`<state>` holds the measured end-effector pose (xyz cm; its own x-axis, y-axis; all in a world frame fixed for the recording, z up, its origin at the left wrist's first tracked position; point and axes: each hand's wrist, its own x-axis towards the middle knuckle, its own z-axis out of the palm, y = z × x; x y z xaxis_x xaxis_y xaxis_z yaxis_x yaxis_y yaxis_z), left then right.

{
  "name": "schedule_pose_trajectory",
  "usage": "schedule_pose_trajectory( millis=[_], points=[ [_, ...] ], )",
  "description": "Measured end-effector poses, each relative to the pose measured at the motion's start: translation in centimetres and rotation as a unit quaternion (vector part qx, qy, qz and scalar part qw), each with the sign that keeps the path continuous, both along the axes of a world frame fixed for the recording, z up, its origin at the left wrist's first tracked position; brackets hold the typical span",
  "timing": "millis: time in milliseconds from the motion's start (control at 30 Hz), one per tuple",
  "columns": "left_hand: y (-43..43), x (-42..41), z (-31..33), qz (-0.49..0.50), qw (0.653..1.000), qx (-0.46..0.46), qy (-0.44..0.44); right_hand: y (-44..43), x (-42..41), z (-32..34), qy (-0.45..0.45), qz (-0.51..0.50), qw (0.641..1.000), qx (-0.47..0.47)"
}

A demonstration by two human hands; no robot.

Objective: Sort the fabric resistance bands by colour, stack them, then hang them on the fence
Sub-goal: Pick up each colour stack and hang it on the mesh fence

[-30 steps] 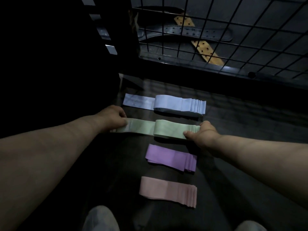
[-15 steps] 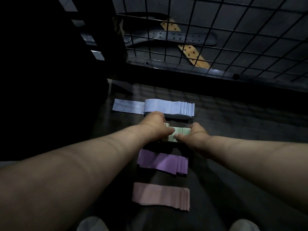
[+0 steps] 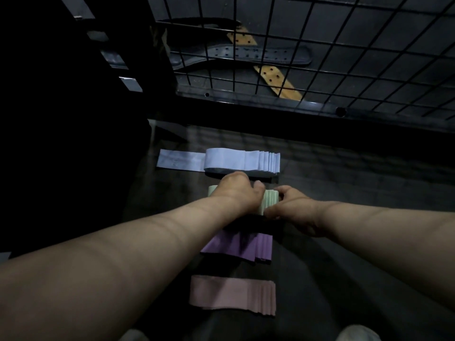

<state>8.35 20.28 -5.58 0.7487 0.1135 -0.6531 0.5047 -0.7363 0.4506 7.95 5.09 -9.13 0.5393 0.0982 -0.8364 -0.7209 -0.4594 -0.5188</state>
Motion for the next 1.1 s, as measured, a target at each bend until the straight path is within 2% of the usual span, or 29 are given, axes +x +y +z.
schedule_pose_trajectory(
  millis=[100, 233, 400, 433, 467, 500, 533, 600, 667, 800, 900, 1100],
  points=[
    [0.4, 0.0, -0.1, 0.116, 0.982, -0.141, 0.052, 0.1, -0.2, 0.1, 0.037, -0.014, 0.997, 0.072],
    [1.5, -0.1, 0.0, 0.152, 0.97, -0.177, 0.069, 0.8, 0.2, -1.3, 0.074, -0.029, 0.993, 0.092],
    [2.2, 0.0, 0.3, 0.132, 0.938, -0.27, 0.171, 1.2, 0.0, -2.0, 0.005, -0.043, 0.998, -0.048],
    [2.4, 0.0, 0.1, 0.118, 0.947, -0.259, 0.151, 1.2, 0.0, -2.0, 0.007, -0.042, 0.997, -0.059],
    [2.8, 0.0, -0.2, 0.097, 0.972, -0.194, 0.094, 1.3, 0.1, -2.0, 0.011, -0.039, 0.997, -0.063],
    [3.4, -0.3, -0.3, 0.041, 0.994, -0.1, 0.014, 1.3, 0.2, -1.8, 0.014, -0.036, 0.997, -0.064],
    [4.2, -0.7, -0.4, -0.045, 0.998, -0.005, -0.046, 1.4, 0.2, -1.6, 0.015, -0.034, 0.997, -0.061],
    [5.6, -1.2, -0.3, -0.212, 0.968, 0.099, -0.091, 1.5, 0.3, -1.6, 0.018, -0.031, 0.998, -0.055],
    [6.5, -1.4, -0.5, -0.275, 0.95, 0.122, -0.083, 1.6, 0.2, -1.4, 0.007, -0.034, 0.998, -0.051],
    [7.4, -1.3, -1.4, -0.245, 0.96, 0.116, -0.073, 1.8, -0.1, -1.3, -0.027, -0.036, 0.996, -0.082],
    [7.7, -1.1, -1.6, -0.21, 0.97, 0.1, -0.07, 1.9, 0.0, -1.6, -0.017, -0.03, 0.994, -0.103],
    [8.2, -1.2, -2.0, -0.125, 0.992, 0.03, -0.021, 2.0, 0.3, -1.4, -0.003, -0.042, 0.997, -0.071]
  ],
)
